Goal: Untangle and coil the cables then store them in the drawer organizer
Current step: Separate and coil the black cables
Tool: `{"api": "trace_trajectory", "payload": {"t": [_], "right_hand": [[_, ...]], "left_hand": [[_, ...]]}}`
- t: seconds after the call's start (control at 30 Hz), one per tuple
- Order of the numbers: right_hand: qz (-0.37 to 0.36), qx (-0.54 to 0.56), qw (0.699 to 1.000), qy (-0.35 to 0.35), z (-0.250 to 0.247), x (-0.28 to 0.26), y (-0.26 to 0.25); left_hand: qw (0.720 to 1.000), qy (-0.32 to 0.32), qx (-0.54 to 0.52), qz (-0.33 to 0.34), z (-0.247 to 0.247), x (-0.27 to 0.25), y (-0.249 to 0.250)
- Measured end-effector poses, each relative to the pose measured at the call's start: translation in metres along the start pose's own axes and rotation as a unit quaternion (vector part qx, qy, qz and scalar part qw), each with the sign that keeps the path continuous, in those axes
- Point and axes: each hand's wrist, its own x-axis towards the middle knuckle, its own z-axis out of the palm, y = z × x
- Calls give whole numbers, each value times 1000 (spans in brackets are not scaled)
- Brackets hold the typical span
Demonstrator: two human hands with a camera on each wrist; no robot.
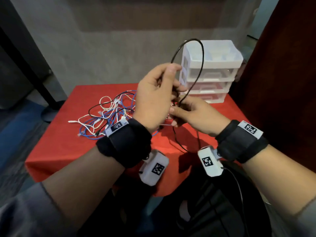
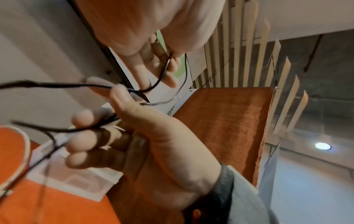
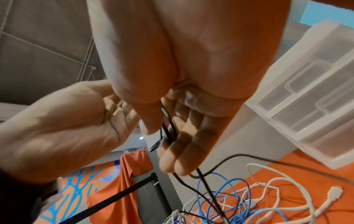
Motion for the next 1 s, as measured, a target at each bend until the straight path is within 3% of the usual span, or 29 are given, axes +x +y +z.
{"api": "trace_trajectory", "payload": {"t": [0.17, 0.27, 0.33, 0.4, 0.47, 0.57, 0.67, 0.73, 0.8, 0.93, 1.0], "right_hand": [[5, -48, 997, 66, -20, 4, -7], [-10, -93, 987, 127, -53, 12, -24], [-33, -98, 980, 169, -77, 21, -38], [-60, -90, 974, 200, -95, 30, -51], [-79, -102, 970, 206, -103, 39, -61], [-82, -153, 964, 202, -107, 48, -65], [-76, -221, 947, 221, -122, 48, -63], [-65, -325, 917, 224, -135, 45, -56], [-45, -458, 870, 178, -140, 40, -38], [44, -643, 765, 1, -130, 30, 33], [127, -662, 735, -70, -125, 22, 72]], "left_hand": [[998, -11, -52, -41, -1, -1, 4], [998, -5, 15, -55, -19, 5, -12], [991, -36, 95, -90, -32, 8, -38], [955, -110, 247, -124, -41, 6, -71], [889, -182, 390, -155, -43, 0, -104], [802, -245, 515, -177, -47, -8, -136], [784, -241, 545, -177, -60, -8, -147], [785, -231, 546, -179, -72, -4, -150], [780, -225, 555, -180, -86, 1, -151], [781, -215, 556, -187, -108, 5, -153], [793, -213, 538, -189, -112, 2, -155]]}}
